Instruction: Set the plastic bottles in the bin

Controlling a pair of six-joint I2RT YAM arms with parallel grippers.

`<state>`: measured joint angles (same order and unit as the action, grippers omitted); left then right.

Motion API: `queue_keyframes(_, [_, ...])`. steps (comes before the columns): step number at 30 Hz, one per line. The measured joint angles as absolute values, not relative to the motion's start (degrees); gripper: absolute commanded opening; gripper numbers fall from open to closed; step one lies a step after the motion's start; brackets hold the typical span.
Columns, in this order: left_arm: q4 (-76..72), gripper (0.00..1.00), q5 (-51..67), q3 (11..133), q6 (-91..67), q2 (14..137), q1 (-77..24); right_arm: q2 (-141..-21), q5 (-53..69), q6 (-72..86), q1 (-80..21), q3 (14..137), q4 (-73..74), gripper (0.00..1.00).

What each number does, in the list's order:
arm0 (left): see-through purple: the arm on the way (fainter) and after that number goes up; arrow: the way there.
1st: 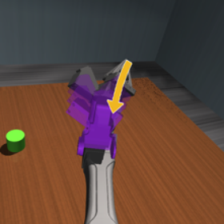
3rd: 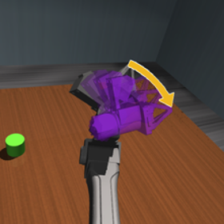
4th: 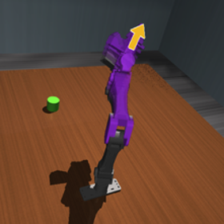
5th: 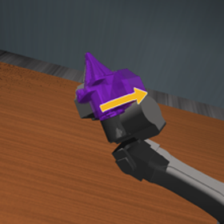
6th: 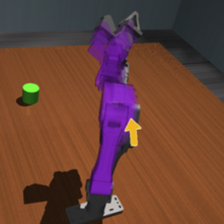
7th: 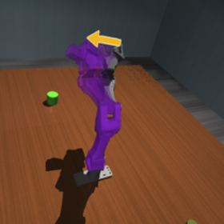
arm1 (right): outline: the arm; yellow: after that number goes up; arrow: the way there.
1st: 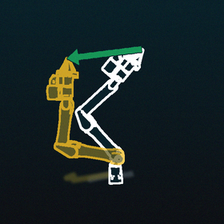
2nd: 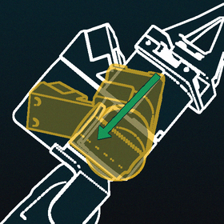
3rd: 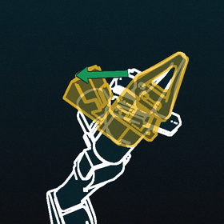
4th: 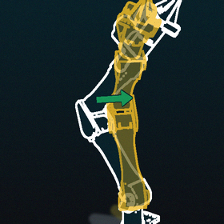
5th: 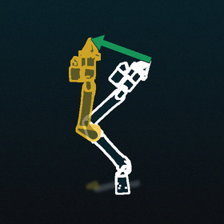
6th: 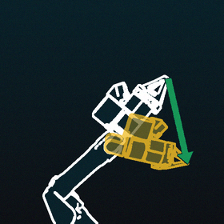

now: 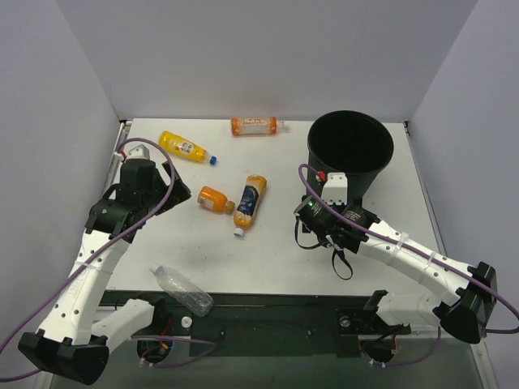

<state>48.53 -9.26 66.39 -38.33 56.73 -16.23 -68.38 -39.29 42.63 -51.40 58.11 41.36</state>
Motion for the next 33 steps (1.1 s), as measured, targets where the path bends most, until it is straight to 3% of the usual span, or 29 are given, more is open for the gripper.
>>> queue_keyframes(12, [58.6, 0.97, -17.3, 64.8, -45.7, 64.4, -16.0, -68.4, -39.7, 42.1, -51.4, 58.1, 41.0, 1.0])
queue_keyframes(26, [70.0, 0.97, -19.0, 55.0, -62.1, 61.0, -17.9, -72.3, -39.7, 41.7, -51.4, 59.4, 40.0, 1.0])
queue_keyframes(33, [74.7, 0.97, -19.7, 55.0, -65.8, 73.8, -19.5, -73.6, -39.7, 41.0, -51.4, 60.4, 39.9, 1.0])
